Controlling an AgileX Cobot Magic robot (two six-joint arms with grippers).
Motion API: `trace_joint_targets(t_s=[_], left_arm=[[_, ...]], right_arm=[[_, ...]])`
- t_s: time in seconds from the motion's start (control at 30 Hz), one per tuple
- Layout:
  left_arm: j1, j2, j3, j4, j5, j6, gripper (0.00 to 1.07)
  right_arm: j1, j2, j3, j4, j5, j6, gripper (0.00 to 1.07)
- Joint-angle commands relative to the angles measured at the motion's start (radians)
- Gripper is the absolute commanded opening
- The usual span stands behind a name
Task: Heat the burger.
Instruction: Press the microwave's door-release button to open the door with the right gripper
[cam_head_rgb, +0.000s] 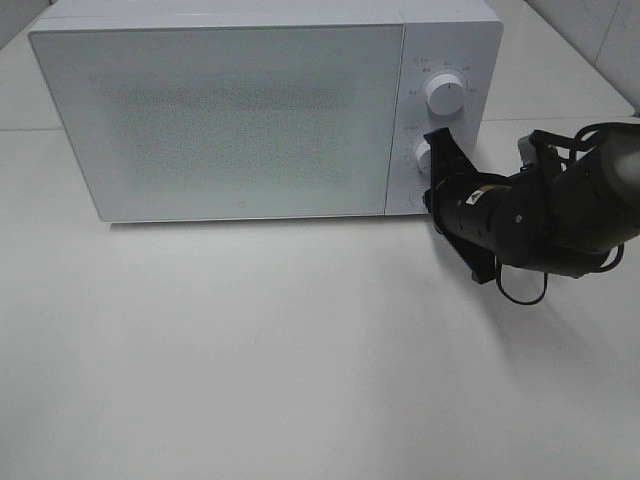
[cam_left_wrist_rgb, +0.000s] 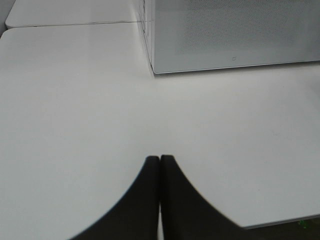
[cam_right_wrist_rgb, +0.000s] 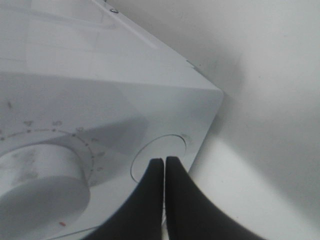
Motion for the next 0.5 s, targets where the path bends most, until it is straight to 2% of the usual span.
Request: trace_joint_targets(t_s=[0.03, 0.5], left_arm=[[0.001, -0.008, 0.002, -0.005, -0.014, 0.0, 0.0], [0.001, -0.008, 0.002, -0.005, -0.014, 0.0, 0.0]], right_arm=[[-0.004, -0.004, -0.009, -0.038, -0.033, 0.009, 0.0], [-0.004, -0.003, -0.009, -0.048, -0.058, 0.025, 0.0]])
